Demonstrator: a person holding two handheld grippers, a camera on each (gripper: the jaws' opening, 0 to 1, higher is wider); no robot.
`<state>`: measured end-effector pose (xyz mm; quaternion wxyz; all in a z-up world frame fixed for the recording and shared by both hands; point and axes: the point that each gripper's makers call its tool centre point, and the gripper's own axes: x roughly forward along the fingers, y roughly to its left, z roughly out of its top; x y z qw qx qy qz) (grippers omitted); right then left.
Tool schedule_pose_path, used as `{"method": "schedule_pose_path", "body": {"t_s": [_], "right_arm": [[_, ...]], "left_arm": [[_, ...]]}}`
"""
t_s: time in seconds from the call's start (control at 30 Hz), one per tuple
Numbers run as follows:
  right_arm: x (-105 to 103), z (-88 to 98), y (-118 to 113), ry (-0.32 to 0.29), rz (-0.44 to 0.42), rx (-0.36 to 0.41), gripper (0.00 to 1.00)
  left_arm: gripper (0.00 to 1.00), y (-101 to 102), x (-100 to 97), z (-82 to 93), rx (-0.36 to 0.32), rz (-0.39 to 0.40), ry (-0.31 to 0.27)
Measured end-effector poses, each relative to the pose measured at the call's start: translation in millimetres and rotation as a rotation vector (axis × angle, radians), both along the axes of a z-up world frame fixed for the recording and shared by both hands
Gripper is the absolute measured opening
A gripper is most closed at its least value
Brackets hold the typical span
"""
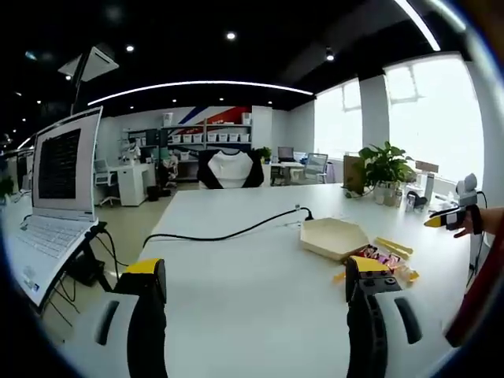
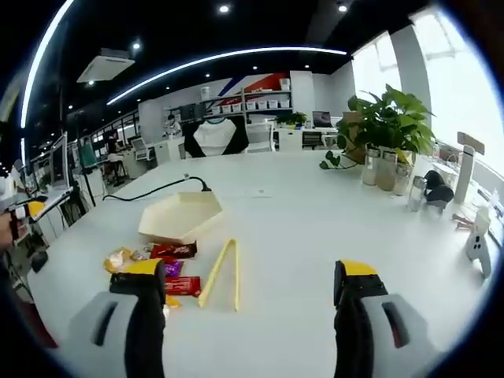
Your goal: Place the target food into the container with the food tongs after gripping and lifting it, then release it inside without dropping or visibly crushing the food.
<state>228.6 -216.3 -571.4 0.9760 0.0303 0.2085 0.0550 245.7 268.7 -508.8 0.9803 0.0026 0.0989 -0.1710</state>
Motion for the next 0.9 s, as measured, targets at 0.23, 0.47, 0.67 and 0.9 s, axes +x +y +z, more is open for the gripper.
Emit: {"method": "schedule_pose_path", "body": {"t_s": [0.23,0.47,0.67,0.9], "right_arm": [[-3,-8.5,-2,0.033,-0.001,-0.043,0.83],[-3,-11.8,1,0.045,0.005,-0.036,0.80],[-3,-13.3,1,0.053,0.004,-0.036,0.77],[-4,-18.3,-7,0.075,-0.018,-0.028,0.74]], "left_arm": [[1.00,17,-2.2,1.6,0.016,0.030,-0.001],[1.00,16,-3.2,-0.7,0.010,0.028,0.002],[1.00,13,-3.0,1.7,-0.005,0.017,-0.009],[1.00,13,-2.2,0.1,-0.040,0.022,0.001]]}}
